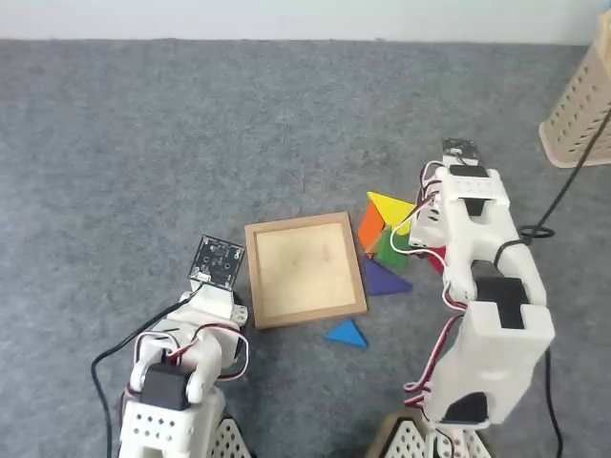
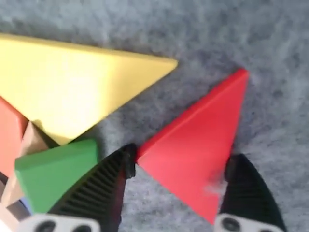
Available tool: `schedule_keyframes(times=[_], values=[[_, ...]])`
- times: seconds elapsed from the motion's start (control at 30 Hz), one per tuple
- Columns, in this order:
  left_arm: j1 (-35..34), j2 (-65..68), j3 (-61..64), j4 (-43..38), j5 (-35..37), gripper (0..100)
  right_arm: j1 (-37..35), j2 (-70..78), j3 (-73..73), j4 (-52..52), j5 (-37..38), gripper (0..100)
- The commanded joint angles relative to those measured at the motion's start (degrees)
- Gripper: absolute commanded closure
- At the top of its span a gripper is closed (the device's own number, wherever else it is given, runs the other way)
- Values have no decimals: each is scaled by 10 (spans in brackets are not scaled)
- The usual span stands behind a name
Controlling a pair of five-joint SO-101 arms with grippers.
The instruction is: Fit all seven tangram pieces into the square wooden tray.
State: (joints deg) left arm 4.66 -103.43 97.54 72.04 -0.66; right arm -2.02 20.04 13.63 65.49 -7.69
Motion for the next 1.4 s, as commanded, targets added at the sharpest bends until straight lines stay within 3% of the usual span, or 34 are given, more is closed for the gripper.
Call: schedule_keyframes(times=[0.0,0.17,0.4,0.57,0.7,0.83,0.97,1.37], values=[[-2,-11,-10,4,4,988,-2,-4,-20,-2,5,808],[-2,-11,-10,4,4,988,-4,-23,-24,26,8,808],[-2,-11,-10,4,4,988,-12,-154,-19,77,74,808],[-2,-11,-10,4,4,988,-91,-231,-18,110,126,808],[-2,-11,-10,4,4,988,-138,-254,-18,138,124,805],[-2,-11,-10,4,4,988,-87,-253,-18,126,81,798],[-2,-11,-10,4,4,988,-16,-245,-13,111,80,707],[-2,-11,-10,4,4,988,-14,-89,-2,23,88,677]])
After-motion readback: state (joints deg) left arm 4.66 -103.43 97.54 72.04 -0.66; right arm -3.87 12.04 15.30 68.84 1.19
